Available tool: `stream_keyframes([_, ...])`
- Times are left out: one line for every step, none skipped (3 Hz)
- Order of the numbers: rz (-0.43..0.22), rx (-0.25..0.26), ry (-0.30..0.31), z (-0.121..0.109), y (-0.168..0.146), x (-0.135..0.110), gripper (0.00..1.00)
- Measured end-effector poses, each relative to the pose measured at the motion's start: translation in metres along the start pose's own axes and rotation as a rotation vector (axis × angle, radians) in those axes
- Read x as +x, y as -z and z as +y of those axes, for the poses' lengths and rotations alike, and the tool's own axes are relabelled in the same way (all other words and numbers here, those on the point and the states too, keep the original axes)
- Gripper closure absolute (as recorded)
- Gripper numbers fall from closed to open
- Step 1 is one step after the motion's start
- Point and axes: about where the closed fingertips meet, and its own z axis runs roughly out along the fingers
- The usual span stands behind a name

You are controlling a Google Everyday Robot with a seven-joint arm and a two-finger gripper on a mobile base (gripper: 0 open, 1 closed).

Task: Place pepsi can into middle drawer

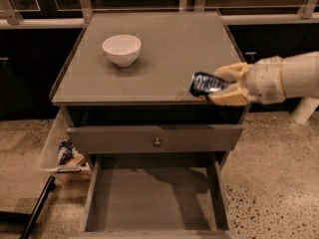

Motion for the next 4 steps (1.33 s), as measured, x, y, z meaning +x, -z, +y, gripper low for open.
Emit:
stream_keyframes([0.035,-0.002,-0.078,0.055,0.023,0.059,1.00])
stream_keyframes([0.036,-0.002,-0.079,0.056,0.023,0.060,1.00])
stream_keyframes([0.049,-0.008,-0.104,0.055,0.008,0.072,1.00])
stream_keyframes([0.089,-0.043,-0.181,0.076,-0.030,0.121,1.00])
